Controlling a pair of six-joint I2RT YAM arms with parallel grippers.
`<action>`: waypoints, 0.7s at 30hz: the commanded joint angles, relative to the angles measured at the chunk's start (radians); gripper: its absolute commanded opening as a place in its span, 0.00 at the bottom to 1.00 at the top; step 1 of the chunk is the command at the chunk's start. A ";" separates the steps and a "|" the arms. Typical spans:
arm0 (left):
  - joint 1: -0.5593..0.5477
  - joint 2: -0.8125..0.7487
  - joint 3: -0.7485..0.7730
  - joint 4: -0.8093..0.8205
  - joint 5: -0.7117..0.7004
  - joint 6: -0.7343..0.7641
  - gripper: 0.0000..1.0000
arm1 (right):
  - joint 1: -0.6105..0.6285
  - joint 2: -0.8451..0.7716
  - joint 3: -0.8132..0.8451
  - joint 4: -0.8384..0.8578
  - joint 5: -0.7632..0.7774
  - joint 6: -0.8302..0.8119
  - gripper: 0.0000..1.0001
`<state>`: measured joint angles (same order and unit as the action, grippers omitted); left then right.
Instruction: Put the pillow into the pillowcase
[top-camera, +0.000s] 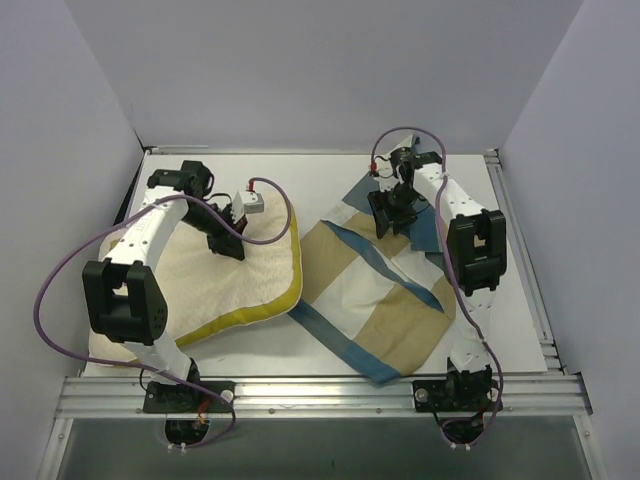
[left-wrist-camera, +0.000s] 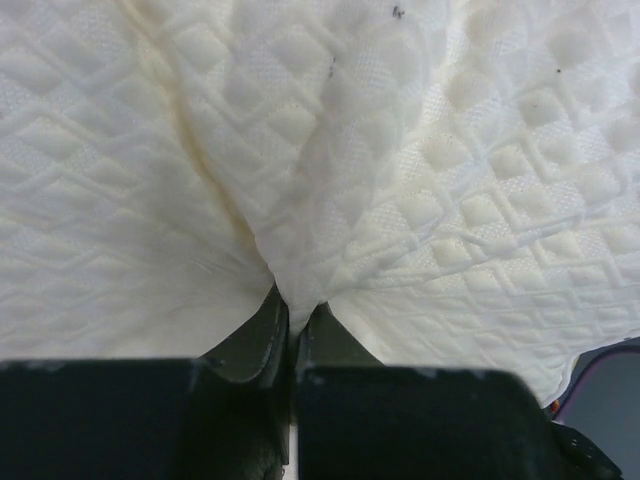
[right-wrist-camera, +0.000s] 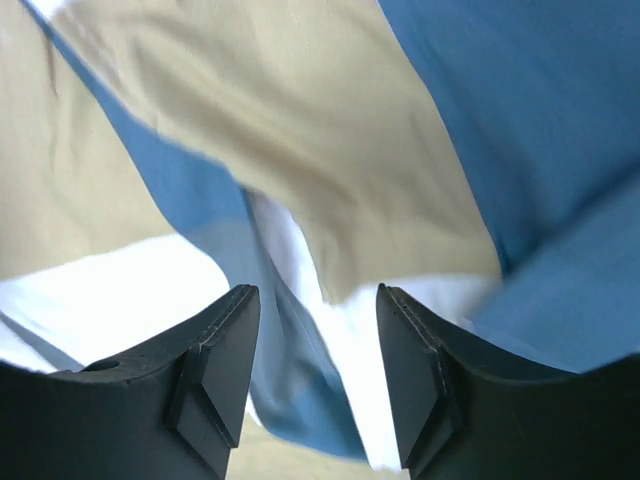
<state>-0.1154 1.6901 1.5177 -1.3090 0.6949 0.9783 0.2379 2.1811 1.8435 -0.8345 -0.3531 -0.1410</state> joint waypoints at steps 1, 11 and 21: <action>-0.021 -0.056 -0.059 0.046 0.072 -0.067 0.00 | 0.029 -0.112 -0.081 -0.009 0.192 -0.068 0.49; -0.089 -0.070 -0.175 0.207 0.020 -0.156 0.00 | -0.034 -0.138 -0.145 -0.002 0.442 -0.124 0.49; -0.113 -0.050 -0.206 0.255 -0.012 -0.170 0.00 | -0.034 -0.107 -0.159 -0.008 0.379 -0.103 0.65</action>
<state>-0.2226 1.6665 1.3064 -1.0840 0.6441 0.8337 0.1974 2.0743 1.6836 -0.8074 0.0402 -0.2474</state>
